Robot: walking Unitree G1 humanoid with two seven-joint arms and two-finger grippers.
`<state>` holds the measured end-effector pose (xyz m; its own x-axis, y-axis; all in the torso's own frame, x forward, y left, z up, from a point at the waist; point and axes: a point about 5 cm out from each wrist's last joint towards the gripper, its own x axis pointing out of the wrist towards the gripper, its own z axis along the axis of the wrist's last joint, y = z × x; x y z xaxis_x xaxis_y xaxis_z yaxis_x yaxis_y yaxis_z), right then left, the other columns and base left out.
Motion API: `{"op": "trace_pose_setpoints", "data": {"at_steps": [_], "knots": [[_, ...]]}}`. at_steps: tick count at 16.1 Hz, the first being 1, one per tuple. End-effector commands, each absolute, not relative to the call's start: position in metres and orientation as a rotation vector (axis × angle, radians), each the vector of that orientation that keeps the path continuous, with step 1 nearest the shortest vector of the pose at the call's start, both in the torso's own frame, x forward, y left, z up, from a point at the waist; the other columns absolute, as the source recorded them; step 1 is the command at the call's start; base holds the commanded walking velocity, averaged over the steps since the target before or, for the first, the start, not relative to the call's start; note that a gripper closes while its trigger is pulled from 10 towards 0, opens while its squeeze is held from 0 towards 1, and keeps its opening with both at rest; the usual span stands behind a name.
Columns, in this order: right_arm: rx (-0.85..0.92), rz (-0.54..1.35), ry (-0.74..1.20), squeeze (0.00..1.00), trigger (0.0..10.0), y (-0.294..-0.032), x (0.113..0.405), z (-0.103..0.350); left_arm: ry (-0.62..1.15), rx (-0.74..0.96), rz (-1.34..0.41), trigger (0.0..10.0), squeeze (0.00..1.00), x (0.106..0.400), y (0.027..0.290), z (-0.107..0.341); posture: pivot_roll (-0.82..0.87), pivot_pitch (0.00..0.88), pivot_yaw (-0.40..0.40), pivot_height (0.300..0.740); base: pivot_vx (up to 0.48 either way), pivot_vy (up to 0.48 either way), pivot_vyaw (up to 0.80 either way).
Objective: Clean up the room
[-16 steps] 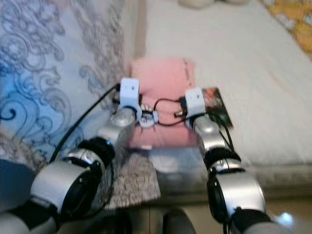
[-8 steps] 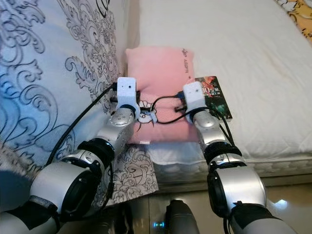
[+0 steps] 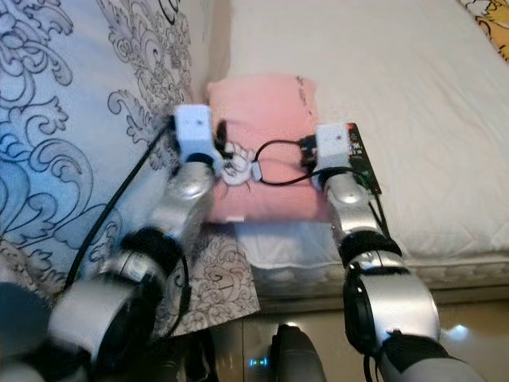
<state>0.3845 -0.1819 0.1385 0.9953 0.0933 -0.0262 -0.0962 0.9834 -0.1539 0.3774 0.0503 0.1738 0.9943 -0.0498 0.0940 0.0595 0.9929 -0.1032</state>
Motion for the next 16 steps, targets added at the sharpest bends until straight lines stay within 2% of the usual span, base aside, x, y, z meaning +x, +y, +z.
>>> {"op": "trace_pose_setpoints", "data": {"at_steps": [1, 6, 8, 10, 11, 13, 14, 15, 16], "knots": [[-0.124, 0.066, 0.038, 1.00, 10.0, -0.191, 0.379, 0.129, -0.069, -0.148, -0.036, 10.0, 1.00, 0.371, 0.056, 0.166, -0.14, 0.157, 0.060, 0.736, 0.000, 0.000, 0.00], [-0.078, 0.042, 0.028, 1.00, 10.0, -0.196, 0.355, 0.105, -0.035, -0.068, -0.122, 10.0, 1.00, 0.335, 0.090, 0.146, -0.12, 0.006, 0.064, 0.736, 0.000, 0.000, 0.00], [-0.110, 0.009, -0.059, 1.00, 10.0, -0.197, 0.344, 0.113, -0.065, -0.013, -0.131, 10.0, 1.00, 0.329, 0.106, 0.150, -0.12, 0.000, 0.058, 0.736, 0.000, 0.000, 0.00], [-0.174, -0.088, -0.207, 1.00, 10.0, -0.205, 0.327, 0.139, -0.112, 0.103, -0.163, 10.0, 1.00, 0.314, 0.116, 0.152, -0.13, 0.000, 0.049, 0.736, 0.000, 0.000, 0.00], [-0.190, -0.090, -0.227, 1.00, 10.0, -0.205, 0.322, 0.143, -0.117, 0.117, -0.171, 10.0, 1.00, 0.311, 0.118, 0.151, -0.14, 0.000, 0.049, 0.736, 0.000, 0.000, 0.00], [-0.244, -0.092, -0.177, 1.00, 10.0, -0.201, 0.274, 0.119, -0.119, 0.138, -0.167, 10.0, 1.00, 0.284, 0.135, 0.136, -0.14, 0.000, 0.045, 0.736, 0.000, 0.000, 0.00], [-0.252, -0.080, -0.147, 1.00, 10.0, -0.200, 0.267, 0.111, -0.125, 0.125, -0.165, 10.0, 1.00, 0.281, 0.138, 0.134, -0.14, 0.000, 0.045, 0.736, 0.000, 0.000, 0.00], [-0.267, -0.066, -0.119, 0.83, 10.0, -0.196, 0.258, 0.102, -0.101, 0.112, -0.158, 10.0, 0.00, 0.278, 0.141, 0.126, -0.14, 0.000, 0.046, 0.736, 0.000, 0.000, 0.00], [-0.272, -0.063, -0.077, 0.00, 10.0, -0.193, 0.250, 0.091, -0.080, 0.074, -0.141, 10.0, 0.00, 0.278, 0.143, 0.121, -0.15, 0.000, 0.041, 0.736, 0.000, -0.480, 0.00]]}}
